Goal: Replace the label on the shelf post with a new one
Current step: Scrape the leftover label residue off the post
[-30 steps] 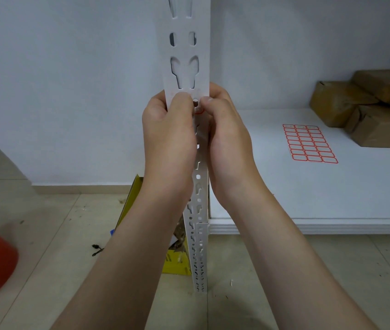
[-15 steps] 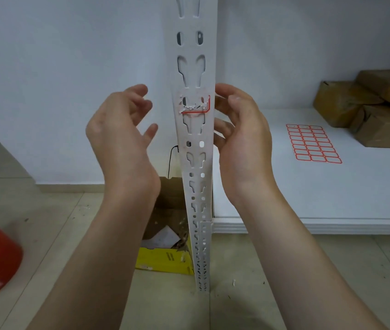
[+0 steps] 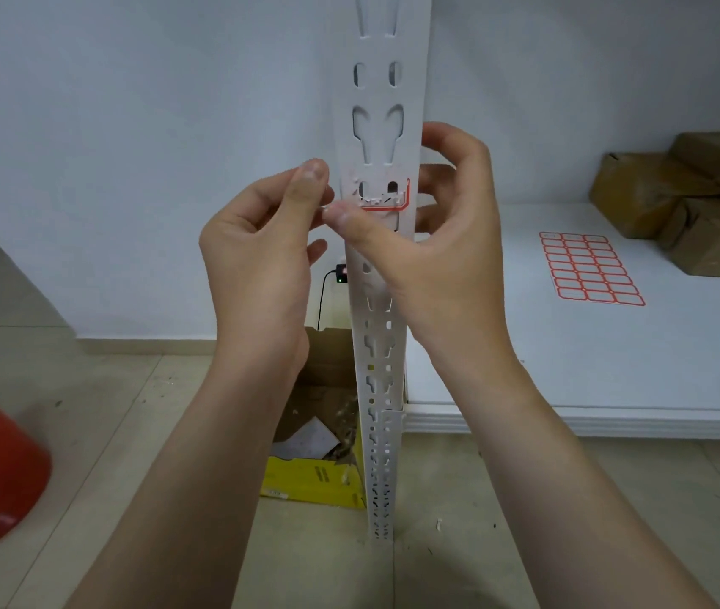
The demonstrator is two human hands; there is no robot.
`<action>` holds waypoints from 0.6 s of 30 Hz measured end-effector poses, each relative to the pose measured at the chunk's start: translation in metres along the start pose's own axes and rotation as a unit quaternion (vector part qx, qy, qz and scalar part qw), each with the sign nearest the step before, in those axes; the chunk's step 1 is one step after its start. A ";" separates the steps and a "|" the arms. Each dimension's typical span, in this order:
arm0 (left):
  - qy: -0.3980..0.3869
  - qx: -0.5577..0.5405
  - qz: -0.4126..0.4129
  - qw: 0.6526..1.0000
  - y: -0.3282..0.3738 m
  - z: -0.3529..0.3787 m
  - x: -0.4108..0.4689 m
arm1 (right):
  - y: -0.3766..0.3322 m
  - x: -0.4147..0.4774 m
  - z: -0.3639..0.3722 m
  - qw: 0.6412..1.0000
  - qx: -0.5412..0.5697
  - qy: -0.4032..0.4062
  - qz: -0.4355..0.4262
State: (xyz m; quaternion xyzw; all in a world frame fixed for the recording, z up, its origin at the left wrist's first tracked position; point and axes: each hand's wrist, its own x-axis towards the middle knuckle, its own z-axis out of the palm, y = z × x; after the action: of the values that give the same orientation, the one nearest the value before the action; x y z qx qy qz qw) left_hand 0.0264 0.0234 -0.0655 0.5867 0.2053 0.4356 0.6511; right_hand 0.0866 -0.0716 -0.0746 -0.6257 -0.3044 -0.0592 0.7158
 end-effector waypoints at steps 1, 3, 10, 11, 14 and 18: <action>-0.010 -0.001 -0.001 1.000 0.001 0.000 0.000 | -0.001 0.001 0.001 1.000 -0.017 -0.004 -0.001; -0.044 0.003 -0.008 0.999 0.002 0.002 0.000 | -0.003 0.005 0.000 0.999 -0.047 -0.008 -0.003; -0.122 0.010 -0.033 0.992 0.002 0.000 0.002 | -0.008 0.010 -0.010 0.996 -0.076 -0.037 0.005; -0.125 0.013 -0.029 0.992 0.002 -0.001 0.003 | -0.007 0.010 -0.011 0.996 -0.077 -0.039 0.002; -0.134 0.043 0.010 0.990 0.002 -0.004 0.006 | -0.004 0.011 -0.015 0.996 -0.065 -0.056 -0.005; -0.165 0.101 0.090 0.977 -0.001 -0.007 0.008 | 0.003 0.014 -0.025 0.995 -0.016 -0.096 -0.010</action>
State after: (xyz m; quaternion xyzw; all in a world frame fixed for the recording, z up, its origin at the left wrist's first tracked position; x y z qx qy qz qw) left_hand 0.0257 0.0339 -0.0657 0.7294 0.0840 0.3667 0.5714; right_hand 0.1085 -0.0899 -0.0707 -0.6367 -0.3771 -0.0106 0.6725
